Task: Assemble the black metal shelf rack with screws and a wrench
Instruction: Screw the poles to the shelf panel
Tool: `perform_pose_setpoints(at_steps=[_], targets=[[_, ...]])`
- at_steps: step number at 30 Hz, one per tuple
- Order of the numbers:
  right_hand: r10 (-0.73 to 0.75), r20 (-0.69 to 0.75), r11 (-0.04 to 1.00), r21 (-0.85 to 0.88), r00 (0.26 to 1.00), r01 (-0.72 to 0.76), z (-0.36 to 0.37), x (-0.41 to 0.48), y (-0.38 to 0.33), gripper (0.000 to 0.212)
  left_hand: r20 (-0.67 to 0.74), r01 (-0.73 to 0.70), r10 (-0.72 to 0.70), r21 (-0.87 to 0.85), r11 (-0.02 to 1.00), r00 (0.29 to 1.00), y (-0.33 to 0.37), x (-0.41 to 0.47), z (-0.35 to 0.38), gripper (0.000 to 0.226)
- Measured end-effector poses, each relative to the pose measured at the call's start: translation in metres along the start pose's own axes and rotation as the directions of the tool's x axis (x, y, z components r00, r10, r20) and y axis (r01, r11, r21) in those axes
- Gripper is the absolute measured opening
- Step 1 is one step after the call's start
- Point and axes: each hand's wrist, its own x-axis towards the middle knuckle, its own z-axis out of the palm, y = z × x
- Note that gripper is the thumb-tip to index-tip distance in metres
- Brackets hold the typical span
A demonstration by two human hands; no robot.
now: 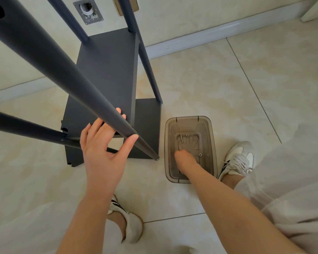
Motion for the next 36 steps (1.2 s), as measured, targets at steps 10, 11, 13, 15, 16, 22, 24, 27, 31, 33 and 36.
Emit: perform_pose_setpoints(at_steps=[10,11,13,15,16,22,24,27,31,33,36], targets=[[0.289,-0.131,0.859,0.473,0.948,-0.196,-0.022,-0.009,0.003,0.016,0.007,0.033,-0.033,0.014,0.999,0.999,0.003,0.002,-0.001,0.046],[0.346,-0.154,0.803,0.558,0.925,-0.208,-0.025,-0.013,0.003,0.016,0.01,0.036,-0.036,0.016,0.999,0.999,0.004,0.002,-0.002,0.047],[0.441,-0.224,0.656,0.741,0.869,-0.142,-0.035,-0.023,-0.005,0.015,0.018,0.035,-0.036,0.022,0.999,0.999,0.004,0.002,-0.002,0.048],[0.506,-0.294,0.47,0.882,0.811,0.026,-0.052,-0.037,-0.023,0.008,0.041,0.059,-0.059,0.02,0.998,0.997,0.004,0.002,-0.003,0.048],[0.504,-0.324,0.401,0.909,0.801,0.115,-0.063,-0.044,-0.035,0.008,0.054,0.079,-0.079,0.018,0.997,0.995,0.004,0.002,-0.003,0.049],[0.324,-0.443,0.248,0.893,0.836,0.377,-0.118,-0.084,-0.113,0.014,0.05,0.108,-0.109,0.01,0.994,0.993,0.006,0.005,-0.004,0.038],[0.252,-0.446,0.243,0.888,0.859,0.39,-0.125,-0.092,-0.124,0.017,0.048,0.103,-0.103,0.006,0.995,0.993,0.005,0.005,-0.005,0.035],[0.112,-0.442,0.294,0.87,0.89,0.395,-0.127,-0.099,-0.135,0.023,0.053,0.111,-0.111,-0.002,0.994,0.992,0.005,0.005,-0.008,0.035],[0.03,-0.432,0.352,0.848,0.901,0.395,-0.127,-0.103,-0.142,0.024,0.055,0.123,-0.121,-0.028,0.992,0.991,0.001,0.007,-0.01,0.037],[0.028,-0.465,0.362,0.83,0.885,0.424,-0.128,-0.105,-0.146,0.024,0.056,0.148,-0.145,-0.035,0.988,0.988,-0.001,0.007,-0.012,0.038],[0.027,-0.502,0.365,0.81,0.865,0.459,-0.129,-0.106,-0.157,0.023,0.04,0.191,-0.188,-0.057,0.98,0.981,-0.005,0.008,-0.017,0.039]])
